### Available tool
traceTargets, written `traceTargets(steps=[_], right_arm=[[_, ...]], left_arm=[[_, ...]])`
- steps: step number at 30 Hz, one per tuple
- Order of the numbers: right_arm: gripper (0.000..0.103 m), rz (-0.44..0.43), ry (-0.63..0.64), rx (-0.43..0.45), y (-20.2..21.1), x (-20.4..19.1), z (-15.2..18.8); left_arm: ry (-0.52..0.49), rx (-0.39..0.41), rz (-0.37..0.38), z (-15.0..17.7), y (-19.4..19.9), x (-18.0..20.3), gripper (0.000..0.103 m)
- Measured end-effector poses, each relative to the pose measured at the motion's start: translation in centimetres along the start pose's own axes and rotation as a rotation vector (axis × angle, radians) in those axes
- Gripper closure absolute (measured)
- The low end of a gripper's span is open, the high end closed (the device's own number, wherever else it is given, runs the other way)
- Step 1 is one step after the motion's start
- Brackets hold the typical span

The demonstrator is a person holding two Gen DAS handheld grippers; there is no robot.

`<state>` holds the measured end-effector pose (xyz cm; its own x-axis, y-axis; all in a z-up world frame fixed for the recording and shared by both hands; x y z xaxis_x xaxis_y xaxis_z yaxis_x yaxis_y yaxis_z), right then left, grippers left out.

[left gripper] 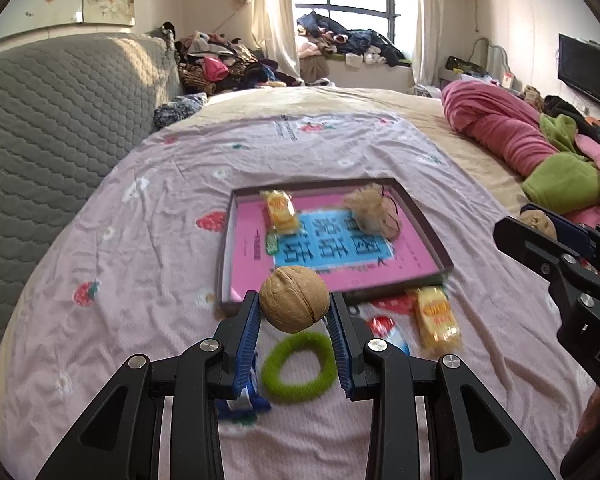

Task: Organize objects

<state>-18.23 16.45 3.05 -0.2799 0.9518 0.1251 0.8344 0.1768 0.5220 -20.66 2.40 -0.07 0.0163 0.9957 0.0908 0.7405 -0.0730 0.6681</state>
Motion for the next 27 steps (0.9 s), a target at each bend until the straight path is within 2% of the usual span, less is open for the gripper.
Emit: traceTargets(steps=[17, 27], right_arm=[[0.068, 0.028, 0.008, 0.063, -2.9, 2.4, -4.8], [0.068, 0.038, 0.010, 0.040, -6.9, 4.0, -5.6]], left_arm=[[0.004, 0.031, -0.024, -6.7, -4.2, -0.6, 0.068], [0.008, 0.018, -0.031, -8.7, -8.3, -0.6, 0.068]])
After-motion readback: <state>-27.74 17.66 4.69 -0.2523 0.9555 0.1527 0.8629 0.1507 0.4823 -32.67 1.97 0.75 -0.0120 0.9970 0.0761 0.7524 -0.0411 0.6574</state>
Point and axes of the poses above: each gripper's, at about its wrist camera, not at the fingertips, and y roughly against the way its jaws point, x to its right, z to its underside, the point moved 9 cm from there along -y, roughly the way its jaws point, and after that the axes turned 9 degrees about y, right-handed, at the moved point
